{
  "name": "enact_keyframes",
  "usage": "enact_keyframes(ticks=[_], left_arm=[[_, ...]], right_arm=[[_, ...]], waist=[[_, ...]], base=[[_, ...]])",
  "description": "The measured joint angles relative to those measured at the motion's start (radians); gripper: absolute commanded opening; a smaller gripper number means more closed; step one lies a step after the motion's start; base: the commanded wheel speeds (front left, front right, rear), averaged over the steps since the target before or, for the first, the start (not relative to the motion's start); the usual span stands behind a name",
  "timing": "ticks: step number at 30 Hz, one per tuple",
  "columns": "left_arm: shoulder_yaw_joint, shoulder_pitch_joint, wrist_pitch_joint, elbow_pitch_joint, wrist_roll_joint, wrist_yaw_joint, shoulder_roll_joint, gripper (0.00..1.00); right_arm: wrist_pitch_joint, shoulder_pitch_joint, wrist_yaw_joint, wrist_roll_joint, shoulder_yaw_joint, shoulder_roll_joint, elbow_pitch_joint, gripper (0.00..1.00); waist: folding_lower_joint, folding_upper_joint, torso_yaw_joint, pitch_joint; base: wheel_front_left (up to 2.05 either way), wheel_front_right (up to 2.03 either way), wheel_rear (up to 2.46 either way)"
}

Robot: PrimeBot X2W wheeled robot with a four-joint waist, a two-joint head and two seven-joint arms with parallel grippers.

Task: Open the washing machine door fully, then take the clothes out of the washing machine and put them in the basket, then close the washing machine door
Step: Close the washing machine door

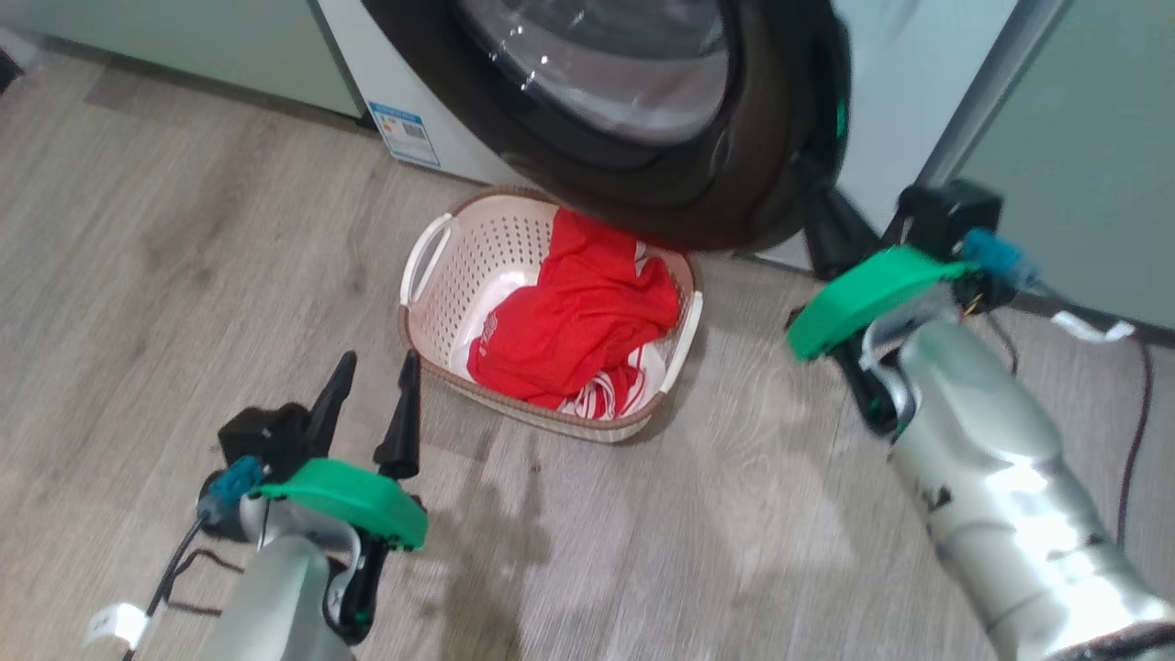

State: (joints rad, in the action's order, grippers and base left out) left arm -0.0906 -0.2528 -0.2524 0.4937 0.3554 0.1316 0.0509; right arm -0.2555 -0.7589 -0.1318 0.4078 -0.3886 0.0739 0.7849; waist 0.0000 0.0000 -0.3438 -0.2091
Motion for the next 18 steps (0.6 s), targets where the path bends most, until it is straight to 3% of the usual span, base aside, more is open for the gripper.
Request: enact_keyframes(ticks=[12,18], left_arm=[[-0.051,-0.07,0.0,-0.008,0.028,0.0,-0.013,1.0],[-0.056,-0.103,0.0,-0.009,0.052,0.0,-0.017,1.0]], right_arm=[[0.0,-0.26,0.0,0.044,0.104,0.065,0.15,0.0],[0.0,-0.332,0.0,0.061,0.105,0.083,0.193,0.0]], waist=[[0.0,0.0,-0.014,-0.105],[0.0,0.0,-0.028,-0.143]], base=[[0.0,0.0,0.0],[0.0,0.0,0.0]])
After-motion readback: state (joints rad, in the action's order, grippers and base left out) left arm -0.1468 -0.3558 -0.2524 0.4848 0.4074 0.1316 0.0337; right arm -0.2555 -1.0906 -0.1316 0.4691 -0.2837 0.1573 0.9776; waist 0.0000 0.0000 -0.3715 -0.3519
